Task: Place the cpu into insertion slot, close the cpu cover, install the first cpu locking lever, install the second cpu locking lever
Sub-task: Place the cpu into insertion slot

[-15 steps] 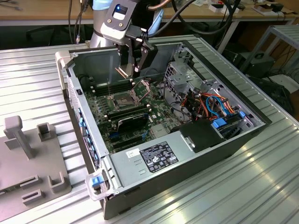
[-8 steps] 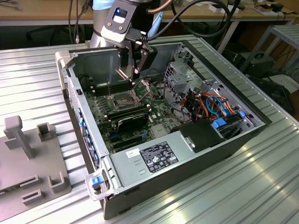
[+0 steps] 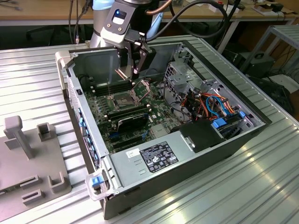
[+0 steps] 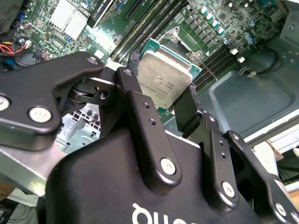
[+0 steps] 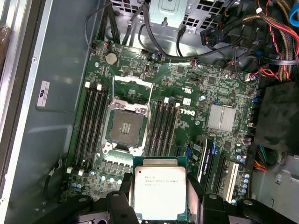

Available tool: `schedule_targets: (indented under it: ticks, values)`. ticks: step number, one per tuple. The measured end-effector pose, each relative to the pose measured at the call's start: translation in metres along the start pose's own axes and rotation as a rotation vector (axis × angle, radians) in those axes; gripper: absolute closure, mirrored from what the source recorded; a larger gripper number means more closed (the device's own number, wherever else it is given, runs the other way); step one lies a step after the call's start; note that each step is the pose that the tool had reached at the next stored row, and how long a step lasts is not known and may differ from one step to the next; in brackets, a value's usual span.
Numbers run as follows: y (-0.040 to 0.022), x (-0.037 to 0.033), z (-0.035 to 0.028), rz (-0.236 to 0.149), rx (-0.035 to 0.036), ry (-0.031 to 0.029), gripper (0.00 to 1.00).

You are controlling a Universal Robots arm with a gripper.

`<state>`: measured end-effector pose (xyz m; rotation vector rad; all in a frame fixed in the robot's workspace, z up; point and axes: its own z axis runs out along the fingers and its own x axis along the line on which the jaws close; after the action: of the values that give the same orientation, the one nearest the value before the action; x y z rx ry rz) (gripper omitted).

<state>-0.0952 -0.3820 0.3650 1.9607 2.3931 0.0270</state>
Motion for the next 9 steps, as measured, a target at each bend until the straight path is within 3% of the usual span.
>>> schedule_targets:
  ticks: [9]
  values:
    - [0.0000,0.0000,0.0010,0.000,0.0000,-0.0001,0.45]
